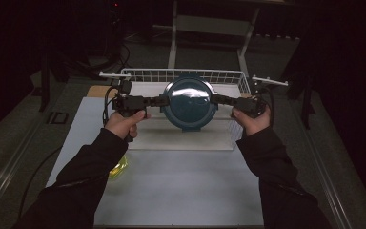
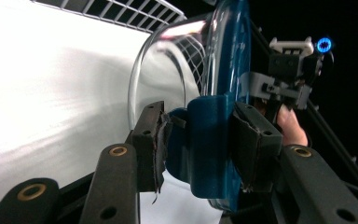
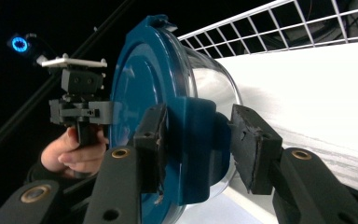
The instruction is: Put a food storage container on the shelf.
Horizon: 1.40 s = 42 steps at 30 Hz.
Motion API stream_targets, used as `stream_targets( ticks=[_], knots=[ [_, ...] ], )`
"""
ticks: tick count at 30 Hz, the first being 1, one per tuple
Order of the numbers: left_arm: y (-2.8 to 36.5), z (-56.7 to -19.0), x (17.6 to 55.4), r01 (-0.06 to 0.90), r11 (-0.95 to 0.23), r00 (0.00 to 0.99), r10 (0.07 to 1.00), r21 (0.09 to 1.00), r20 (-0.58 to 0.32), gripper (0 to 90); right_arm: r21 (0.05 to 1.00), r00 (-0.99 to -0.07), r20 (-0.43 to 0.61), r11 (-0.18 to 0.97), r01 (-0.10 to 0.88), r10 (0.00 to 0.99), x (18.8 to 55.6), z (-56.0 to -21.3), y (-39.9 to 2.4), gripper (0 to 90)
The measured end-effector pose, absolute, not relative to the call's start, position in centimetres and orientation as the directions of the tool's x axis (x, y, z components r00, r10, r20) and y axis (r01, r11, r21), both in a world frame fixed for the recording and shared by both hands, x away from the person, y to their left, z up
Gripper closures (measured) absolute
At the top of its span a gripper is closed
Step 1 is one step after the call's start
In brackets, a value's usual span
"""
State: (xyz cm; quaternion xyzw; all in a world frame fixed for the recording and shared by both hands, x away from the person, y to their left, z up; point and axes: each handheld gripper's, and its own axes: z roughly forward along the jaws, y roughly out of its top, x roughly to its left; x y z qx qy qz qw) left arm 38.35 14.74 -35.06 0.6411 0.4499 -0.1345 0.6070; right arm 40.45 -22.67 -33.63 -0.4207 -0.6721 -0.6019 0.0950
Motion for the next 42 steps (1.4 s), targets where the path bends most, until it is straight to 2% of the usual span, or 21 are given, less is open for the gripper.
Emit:
stream_targets(
  ticks=[11,19,24,26,28,34,37,38,42],
  knots=[
    [14.9,-35.4,40.1,0.762,0.168,0.526,0.404,0.626,-0.748,53.5,0.668,-0.551,0.695,-0.13,0.733,0.461,41.8,-34.1,-22.5,55.6],
    [14.9,-35.7,41.3,0.78,0.198,0.487,0.404,0.594,-0.774,51.5,0.673,-0.542,0.681,-0.13,0.728,0.493,42.3,-34.2,-22.3,55.0],
    [14.9,-35.8,41.6,0.77,0.194,0.495,0.419,0.608,-0.761,50.3,0.676,-0.54,0.67,-0.119,0.727,0.509,42.5,-34.2,-22.2,57.3],
    [14.6,-35.3,41.2,0.716,0.172,0.54,0.48,0.677,-0.692,50.0,0.692,-0.551,0.653,-0.114,0.713,0.52,42.6,-34.0,-22.0,58.1],
    [14.6,-35.0,41.1,0.703,0.154,0.552,0.496,0.694,-0.67,49.2,0.704,-0.559,0.638,-0.107,0.703,0.529,42.5,-33.9,-22.0,57.6],
    [14.6,-34.5,40.5,0.667,0.148,0.574,0.522,0.73,-0.631,43.1,0.77,-0.61,0.542,-0.051,0.636,0.578,41.8,-32.9,-21.8,51.4],
    [14.7,-34.3,40.3,0.658,0.151,0.576,0.53,0.738,-0.623,39.7,0.774,-0.617,0.545,-0.057,0.631,0.568,41.6,-32.7,-21.9,50.6],
    [14.9,-34.1,40.1,0.643,0.163,0.578,0.538,0.748,-0.614,38.0,0.796,-0.631,0.516,-0.052,0.604,0.579,41.0,-32.0,-22.1,47.5],
    [15.3,-33.9,39.3,0.625,0.178,0.589,0.531,0.76,-0.609,35.5,0.816,-0.65,0.484,-0.033,0.578,0.586,40.2,-31.6,-22.4,47.1]
  ],
)
